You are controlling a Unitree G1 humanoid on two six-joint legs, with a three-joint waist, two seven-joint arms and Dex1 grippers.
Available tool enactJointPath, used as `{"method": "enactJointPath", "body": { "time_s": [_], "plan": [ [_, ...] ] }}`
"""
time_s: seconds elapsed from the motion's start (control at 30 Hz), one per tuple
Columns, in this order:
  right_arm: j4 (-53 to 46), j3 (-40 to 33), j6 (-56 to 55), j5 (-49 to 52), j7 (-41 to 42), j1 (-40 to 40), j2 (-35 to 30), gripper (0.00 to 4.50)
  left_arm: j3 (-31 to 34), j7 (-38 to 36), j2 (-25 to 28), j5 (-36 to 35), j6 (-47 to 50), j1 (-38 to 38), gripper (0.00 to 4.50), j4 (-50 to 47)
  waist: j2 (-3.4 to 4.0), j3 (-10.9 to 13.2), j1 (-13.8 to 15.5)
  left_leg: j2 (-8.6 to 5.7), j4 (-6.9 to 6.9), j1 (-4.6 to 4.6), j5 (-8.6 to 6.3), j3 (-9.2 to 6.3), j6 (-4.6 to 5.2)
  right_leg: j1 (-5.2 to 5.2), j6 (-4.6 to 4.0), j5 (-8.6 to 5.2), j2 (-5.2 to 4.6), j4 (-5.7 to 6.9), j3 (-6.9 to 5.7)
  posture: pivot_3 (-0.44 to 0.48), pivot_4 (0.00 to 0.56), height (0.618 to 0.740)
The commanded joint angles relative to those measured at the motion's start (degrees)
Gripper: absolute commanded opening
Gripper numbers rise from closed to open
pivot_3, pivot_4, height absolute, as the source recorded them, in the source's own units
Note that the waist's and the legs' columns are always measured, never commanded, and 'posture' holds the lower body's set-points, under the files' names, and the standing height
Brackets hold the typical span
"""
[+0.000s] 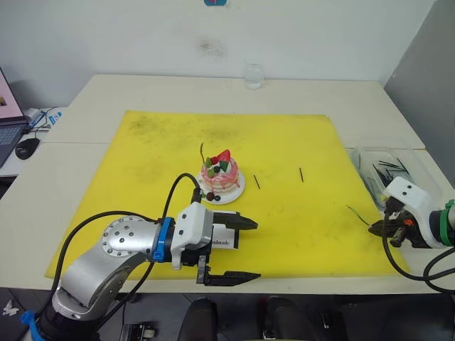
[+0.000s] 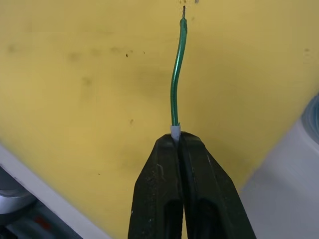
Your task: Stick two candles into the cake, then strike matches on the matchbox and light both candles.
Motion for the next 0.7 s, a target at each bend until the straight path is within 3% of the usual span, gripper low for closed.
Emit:
{"method": "enactJointPath", "body": {
  "time_s": [0.03,0.43,0.53,0.67,0.7],
  "plan": [
    [1.1,0.6,-2.4,-1.8,0.3,0.6,-0.8,0.02,-0.3,0.1,-0.1,-0.2,-0.6,-1.3,4.50,-1.5,0.01,0.0,0.0,-0.01,0.00,0.00,0.00,0.01,0.00,0.00,0.00,0.00,0.04,0.00,0.01,0.000,0.150,0.740],
    [2.5,2.8,-3.6,-2.4,1.8,1.6,-1.1,0.02,-1.7,0.6,-0.1,0.4,-0.5,-2.1,4.50,-1.4,0.01,0.0,0.1,-0.08,0.08,-0.04,0.00,0.07,0.00,0.01,0.00,0.00,0.04,-0.01,0.06,0.000,0.150,0.740],
    [3.2,3.3,-4.1,-2.9,2.0,1.6,-1.6,0.72,-1.9,0.8,-0.3,0.8,-0.6,-2.5,4.50,-1.2,0.01,0.0,0.1,-0.08,0.08,-0.04,0.00,0.06,0.00,0.02,0.00,0.01,0.05,-0.01,0.06,0.000,0.150,0.740],
    [2.7,3.0,-4.2,-2.7,3.8,1.4,-3.6,2.09,-2.0,1.0,-0.4,1.3,-0.8,-2.2,4.50,-1.2,0.01,0.0,0.1,-0.08,0.12,-0.05,0.00,0.08,0.00,0.02,0.00,0.01,0.05,-0.01,0.08,0.000,0.150,0.740],
    [2.5,2.7,-4.1,-2.5,4.5,1.3,-4.5,2.09,-2.1,1.2,-0.4,1.5,-0.9,-2.0,4.50,-1.2,0.01,0.0,0.1,-0.08,0.14,-0.05,0.00,0.08,-0.01,0.03,0.00,0.01,0.05,-0.01,0.08,0.000,0.150,0.740]
  ]
}}
